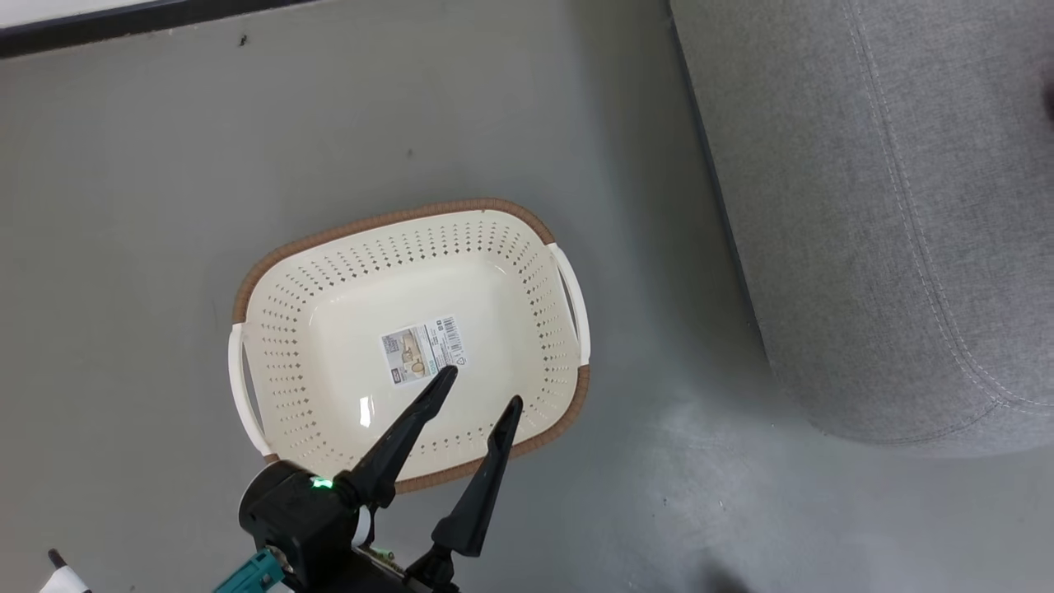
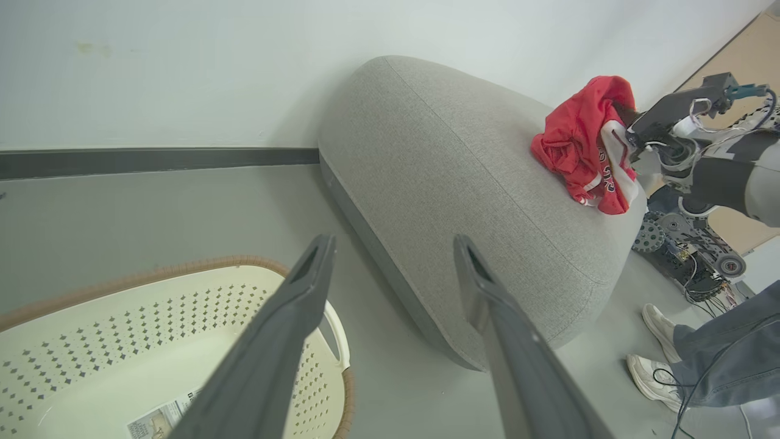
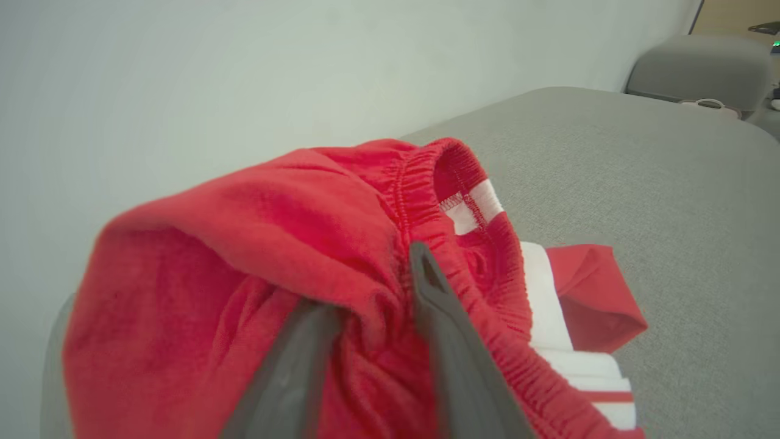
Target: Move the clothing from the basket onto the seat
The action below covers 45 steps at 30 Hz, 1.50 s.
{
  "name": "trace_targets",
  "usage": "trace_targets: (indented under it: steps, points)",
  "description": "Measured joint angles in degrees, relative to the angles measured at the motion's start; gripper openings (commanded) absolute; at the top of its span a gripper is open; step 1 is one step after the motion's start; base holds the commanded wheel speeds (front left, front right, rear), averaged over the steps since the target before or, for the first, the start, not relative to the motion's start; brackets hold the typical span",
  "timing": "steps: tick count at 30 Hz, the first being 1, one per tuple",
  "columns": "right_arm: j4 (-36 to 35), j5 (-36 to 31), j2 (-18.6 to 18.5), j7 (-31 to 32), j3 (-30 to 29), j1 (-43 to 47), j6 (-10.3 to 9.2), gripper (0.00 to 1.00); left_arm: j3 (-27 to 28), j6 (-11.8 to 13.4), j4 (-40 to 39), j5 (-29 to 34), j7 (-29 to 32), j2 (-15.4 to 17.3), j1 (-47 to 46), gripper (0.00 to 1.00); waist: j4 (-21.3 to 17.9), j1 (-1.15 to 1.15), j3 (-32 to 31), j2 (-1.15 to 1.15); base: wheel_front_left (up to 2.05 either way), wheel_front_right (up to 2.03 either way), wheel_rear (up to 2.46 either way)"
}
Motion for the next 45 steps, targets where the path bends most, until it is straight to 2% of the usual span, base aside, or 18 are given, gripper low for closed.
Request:
trace_targets:
  steps: [7, 10, 15, 24, 27, 29, 36, 45]
  points:
    - [-2.6, -3.35, 0.54, 0.0, 1.42, 1.99, 0.64, 1.0, 0.26, -0.15, 2.27, -0.56, -1.45, -1.68, -0.05, 1.0, -0.03, 0.0, -2.72, -0.01, 0.0, 0.0, 0.0]
    - [-3.81, -4.39, 0.65, 0.01, 1.6, 4.39, 1.66, 1.0, 0.37, -0.19, 3.34, -0.93, -2.03, -2.36, -0.09, 1.0, -0.1, 0.0, -4.27, -0.01, 0.0, 0.0, 0.0]
    - [-8.6, -6.8, 0.86, 0.0, 2.12, 9.23, 2.2, 1.0, 1.13, -0.47, 5.73, -1.85, -3.37, -3.0, -0.03, 1.0, -0.22, -0.01, -7.31, -0.01, 0.0, 0.0, 0.0]
    - [-20.13, -11.28, 6.28, 0.01, 5.38, 20.82, 3.63, 1.0, 4.16, -0.04, 11.31, -4.6, -5.05, -3.72, 1.85, 1.0, -0.18, -0.01, -13.86, -0.02, 0.0, 0.0, 0.0]
    - [-22.08, -12.0, 7.47, 0.01, 6.21, 23.6, 3.64, 1.0, 5.09, 0.24, 12.57, -5.02, -5.41, -4.12, 2.4, 1.0, -0.02, -0.01, -15.43, -0.02, 0.0, 0.0, 0.0]
    - [-22.64, -12.06, 8.01, 0.01, 6.89, 25.55, 4.54, 1.0, 5.63, 0.45, 13.92, -5.33, -5.54, -4.46, 2.82, 1.0, 0.24, -0.01, -16.99, -0.02, 0.0, 0.0, 0.0]
    - [-24.27, -12.37, 9.51, 0.01, 8.34, 31.47, 5.53, 1.0, 7.31, 1.47, 17.93, -5.82, -6.01, -5.22, 3.88, 1.0, 2.15, -0.01, -22.07, -0.02, 0.0, 0.0, 0.0]
    - [-28.29, -15.25, 10.94, 0.01, 10.95, 39.56, 6.14, 1.0, 11.63, 2.46, 21.5, -8.43, -6.49, -5.57, 5.22, 1.0, 6.88, 0.0, -26.68, -0.02, 0.0, 0.0, 0.0]
